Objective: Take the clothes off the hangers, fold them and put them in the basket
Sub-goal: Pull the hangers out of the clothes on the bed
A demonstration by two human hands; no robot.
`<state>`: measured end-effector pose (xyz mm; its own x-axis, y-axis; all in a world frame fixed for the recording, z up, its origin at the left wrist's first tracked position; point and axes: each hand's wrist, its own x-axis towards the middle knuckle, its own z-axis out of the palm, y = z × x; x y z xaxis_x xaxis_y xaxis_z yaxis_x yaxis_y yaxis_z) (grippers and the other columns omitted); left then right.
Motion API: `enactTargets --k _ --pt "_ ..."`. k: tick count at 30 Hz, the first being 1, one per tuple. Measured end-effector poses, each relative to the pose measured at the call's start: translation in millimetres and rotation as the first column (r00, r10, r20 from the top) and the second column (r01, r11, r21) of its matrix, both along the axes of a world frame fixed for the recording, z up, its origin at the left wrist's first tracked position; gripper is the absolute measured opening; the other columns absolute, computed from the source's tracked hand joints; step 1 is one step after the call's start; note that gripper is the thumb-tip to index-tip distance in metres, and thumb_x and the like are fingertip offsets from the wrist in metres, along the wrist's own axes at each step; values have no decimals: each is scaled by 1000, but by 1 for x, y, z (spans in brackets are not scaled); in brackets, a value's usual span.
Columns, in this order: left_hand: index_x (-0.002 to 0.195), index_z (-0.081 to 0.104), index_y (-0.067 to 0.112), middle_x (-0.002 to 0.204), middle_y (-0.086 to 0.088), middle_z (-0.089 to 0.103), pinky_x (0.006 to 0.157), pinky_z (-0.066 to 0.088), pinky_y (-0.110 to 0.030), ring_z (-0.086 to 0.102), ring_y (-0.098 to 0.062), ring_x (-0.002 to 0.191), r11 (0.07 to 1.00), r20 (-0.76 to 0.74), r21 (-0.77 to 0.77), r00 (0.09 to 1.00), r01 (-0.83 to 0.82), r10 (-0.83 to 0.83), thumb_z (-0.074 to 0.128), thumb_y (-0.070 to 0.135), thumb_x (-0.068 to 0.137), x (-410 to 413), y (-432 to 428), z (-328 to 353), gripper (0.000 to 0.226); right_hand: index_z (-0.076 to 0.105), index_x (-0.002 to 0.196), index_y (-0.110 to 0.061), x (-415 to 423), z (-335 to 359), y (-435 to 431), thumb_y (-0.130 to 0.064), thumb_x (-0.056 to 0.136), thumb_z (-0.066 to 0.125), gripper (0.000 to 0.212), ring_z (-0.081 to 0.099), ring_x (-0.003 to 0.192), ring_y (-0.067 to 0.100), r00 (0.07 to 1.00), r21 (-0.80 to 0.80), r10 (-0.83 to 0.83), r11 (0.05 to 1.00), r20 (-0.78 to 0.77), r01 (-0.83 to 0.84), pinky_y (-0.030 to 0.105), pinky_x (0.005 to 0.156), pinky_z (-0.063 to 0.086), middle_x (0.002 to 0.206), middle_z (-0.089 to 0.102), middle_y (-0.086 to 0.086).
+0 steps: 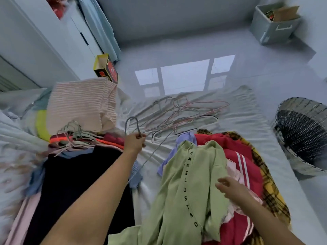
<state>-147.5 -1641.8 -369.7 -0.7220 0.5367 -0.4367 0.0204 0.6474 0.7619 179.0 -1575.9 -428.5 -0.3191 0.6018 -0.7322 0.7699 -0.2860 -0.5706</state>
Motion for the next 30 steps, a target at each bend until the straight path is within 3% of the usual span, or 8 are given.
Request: enactTargets --k 3,6,10,17,20,23,26,30 --pt "100 64 -1 64 -2 55 41 37 -8 50 5 35 995 -32 -14 994 103 -103 53 -2 89 -13 48 -30 16 53 117 -6 -2 -31 -10 -16 93 56 26 54 106 22 993 -57 -97 994 -63 94 34 87 47 114 58 9" --pt "83 63 2 59 2 58 60 45 -22 60 -3 58 986 -55 -18 985 165 -166 58 5 89 -30 100 -48 8 55 112 -12 -13 -55 -17 -18 93 56 20 58 103 20 981 -55 -152 988 -124 146 26 75 44 104 60 2" --pt "127 45 -11 125 -21 55 96 40 -35 50 -31 121 919 -128 -348 962 184 -241 65 23 87 -58 123 -76 56 58 107 -15 -45 -72 -13 -19 93 54 14 61 94 14 941 -76 -241 970 -238 229 20 71 48 101 64 2" --pt "108 63 -8 92 -27 64 68 45 -33 62 -35 85 831 -97 -550 982 82 -161 63 14 87 -133 -27 -153 30 59 90 -20 -124 -94 6 -17 95 51 10 61 88 18 906 -117 -269 963 -326 243 29 77 50 92 65 3" --pt "125 50 -3 125 -25 54 96 42 -39 52 -37 115 791 -219 -595 976 -142 11 58 14 91 -173 -86 -164 39 59 89 -20 -135 -114 9 -20 95 52 9 60 86 16 894 -129 -302 953 -331 274 22 70 48 96 65 5" --pt "135 37 0 138 -23 42 100 38 -43 43 -39 124 741 -349 -622 937 -252 26 57 17 92 -220 -125 -177 50 60 90 -19 -144 -141 2 -48 81 64 31 64 82 11 857 -151 -352 936 -376 318 12 63 50 89 70 0" --pt "137 35 4 138 -22 42 105 35 -48 41 -39 127 778 -404 -605 907 -171 -115 57 18 91 -257 -142 -194 53 61 92 -20 -143 -168 -7 -77 38 73 80 66 74 0 827 -119 -385 921 -410 370 9 65 50 76 73 -8" --pt "127 50 1 125 -24 56 96 42 -39 53 -37 116 822 -239 -565 940 68 -242 54 19 90 -276 -153 -211 41 59 88 -18 -145 -189 -13 -68 41 73 70 66 68 -1 801 -77 -397 910 -447 407 8 65 50 69 72 -10"
